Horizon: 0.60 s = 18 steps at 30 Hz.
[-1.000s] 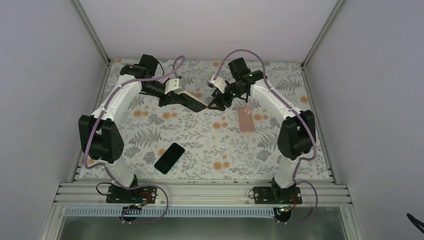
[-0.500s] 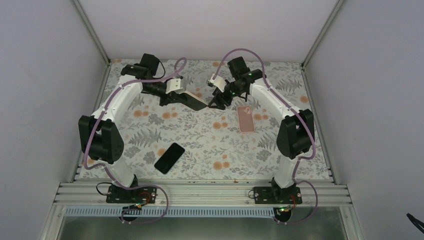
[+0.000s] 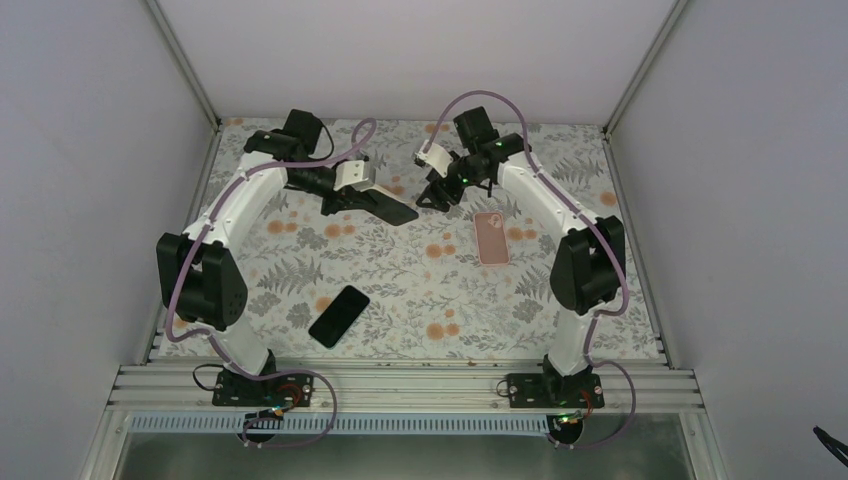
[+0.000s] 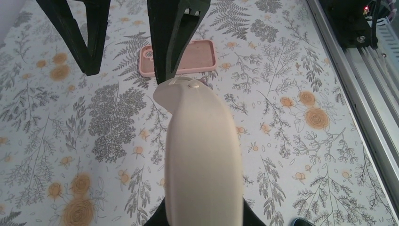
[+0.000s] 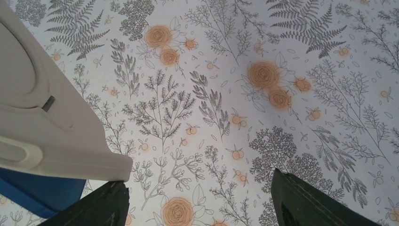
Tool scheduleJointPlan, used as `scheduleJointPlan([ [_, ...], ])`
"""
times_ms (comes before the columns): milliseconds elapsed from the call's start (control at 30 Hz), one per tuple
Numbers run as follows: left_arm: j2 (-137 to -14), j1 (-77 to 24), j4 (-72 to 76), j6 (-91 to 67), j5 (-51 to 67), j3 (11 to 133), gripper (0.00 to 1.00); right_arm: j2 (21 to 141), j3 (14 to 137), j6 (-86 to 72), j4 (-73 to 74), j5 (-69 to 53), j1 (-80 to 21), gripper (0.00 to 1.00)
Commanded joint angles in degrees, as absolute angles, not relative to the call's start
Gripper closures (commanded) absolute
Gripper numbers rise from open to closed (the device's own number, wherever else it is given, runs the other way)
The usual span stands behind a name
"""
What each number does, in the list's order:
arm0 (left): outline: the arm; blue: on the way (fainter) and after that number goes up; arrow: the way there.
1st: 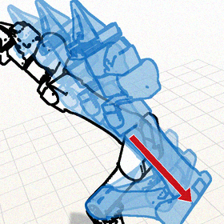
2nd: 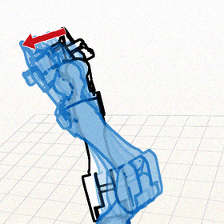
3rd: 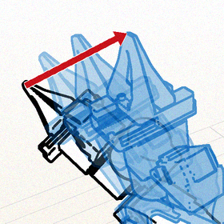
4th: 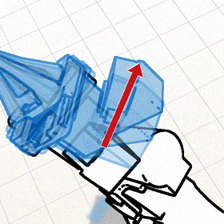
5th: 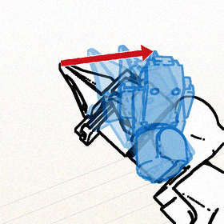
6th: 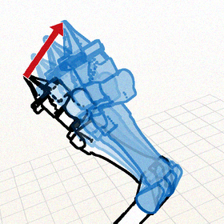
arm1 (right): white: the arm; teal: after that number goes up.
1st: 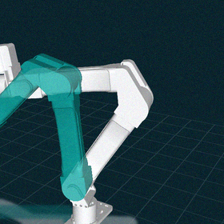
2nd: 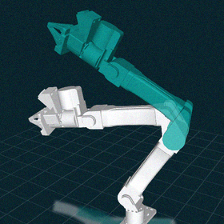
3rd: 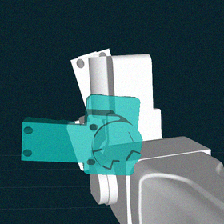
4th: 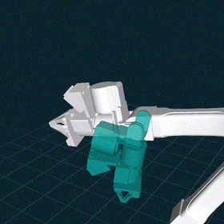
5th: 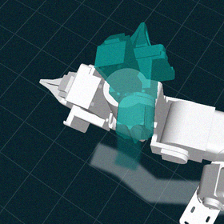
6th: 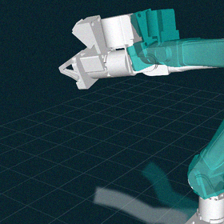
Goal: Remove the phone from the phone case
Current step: Remove the phone case from the phone.
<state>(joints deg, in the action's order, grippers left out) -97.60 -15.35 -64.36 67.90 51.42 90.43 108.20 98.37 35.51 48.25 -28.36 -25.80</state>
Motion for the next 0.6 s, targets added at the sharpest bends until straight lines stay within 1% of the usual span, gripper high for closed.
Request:
scheduleJointPlan([
  [0, -94.8, -20.6, -77.8, 70.5, 68.5, 89.4, 0.98, 110.2, 103.6, 32.9, 29.9, -23.1, -25.0, 0.23],
  [100, -95.0, -20.6, -77.8, 70.5, 68.5, 89.7, 0.98, 110.3, 104.1, 33.2, 30.8, -24.0, -25.0, 0.22],
  [200, -95.8, -20.5, -77.8, 70.7, 68.8, 90.3, 0.98, 109.2, 103.4, 34.7, 33.9, -29.8, -25.5, 0.22],
  [267, -96.7, -20.6, -77.8, 70.7, 69.1, 90.9, 0.98, 108.0, 101.7, 35.2, 35.2, -31.4, -27.2, 0.22],
  [400, -97.9, -20.5, -77.8, 70.3, 70.0, 92.5, 0.98, 105.2, 96.8, 33.2, 32.2, -33.9, -30.8, 0.21],
  [567, -97.7, -20.0, -77.8, 70.2, 70.4, 92.8, 0.98, 106.7, 99.5, 30.4, 32.8, -36.6, -35.3, 0.20],
])
